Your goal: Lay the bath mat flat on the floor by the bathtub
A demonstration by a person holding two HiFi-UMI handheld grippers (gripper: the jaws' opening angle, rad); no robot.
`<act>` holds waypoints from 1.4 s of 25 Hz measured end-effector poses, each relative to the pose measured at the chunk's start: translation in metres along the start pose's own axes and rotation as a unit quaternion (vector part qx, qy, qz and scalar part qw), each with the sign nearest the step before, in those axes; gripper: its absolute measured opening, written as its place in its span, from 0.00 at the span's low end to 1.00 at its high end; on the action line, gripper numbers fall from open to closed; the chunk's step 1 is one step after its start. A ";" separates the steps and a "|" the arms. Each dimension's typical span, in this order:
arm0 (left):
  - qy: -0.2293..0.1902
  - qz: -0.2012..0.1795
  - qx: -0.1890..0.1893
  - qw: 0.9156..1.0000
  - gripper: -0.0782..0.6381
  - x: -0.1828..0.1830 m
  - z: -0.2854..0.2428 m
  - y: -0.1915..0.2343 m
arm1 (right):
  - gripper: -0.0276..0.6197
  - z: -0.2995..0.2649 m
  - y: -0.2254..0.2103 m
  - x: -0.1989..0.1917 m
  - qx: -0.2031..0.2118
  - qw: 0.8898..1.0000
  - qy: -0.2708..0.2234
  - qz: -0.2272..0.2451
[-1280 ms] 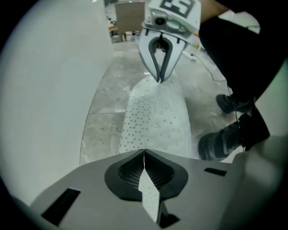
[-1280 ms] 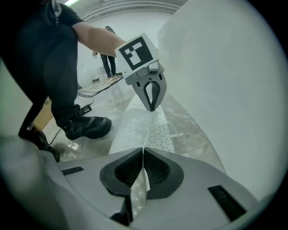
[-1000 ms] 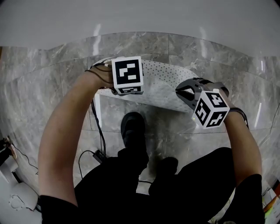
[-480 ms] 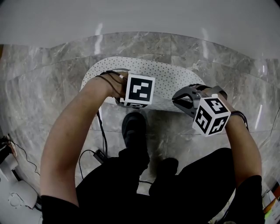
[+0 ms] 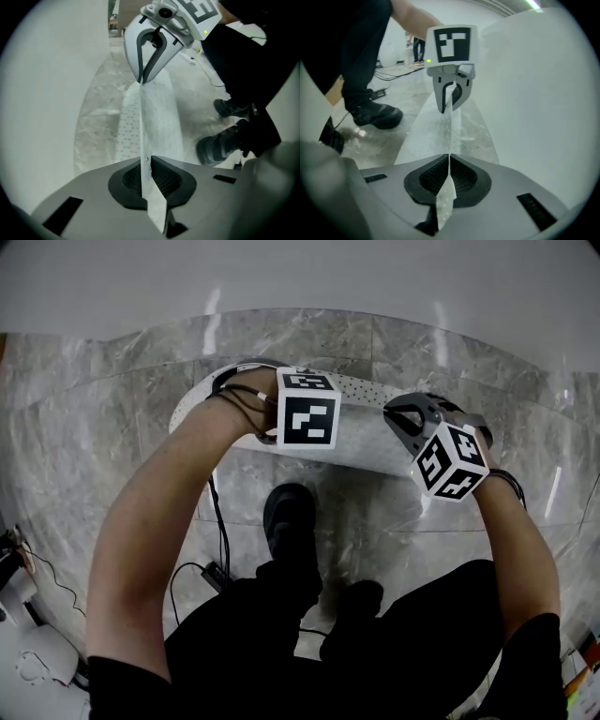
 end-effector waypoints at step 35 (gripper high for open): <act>0.076 0.033 0.305 0.949 0.14 -0.037 -0.012 0.155 | 0.22 -0.048 0.010 -0.125 -0.015 0.971 0.225 -0.076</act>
Point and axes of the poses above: the fingertips, and each gripper's own axes: z backward along the fingers, y to its left, x out of its top, the point moved 5 cm from there along z, backward along the fingers, and after that the axes turned 5 degrees about -z, right-handed, at the moved point
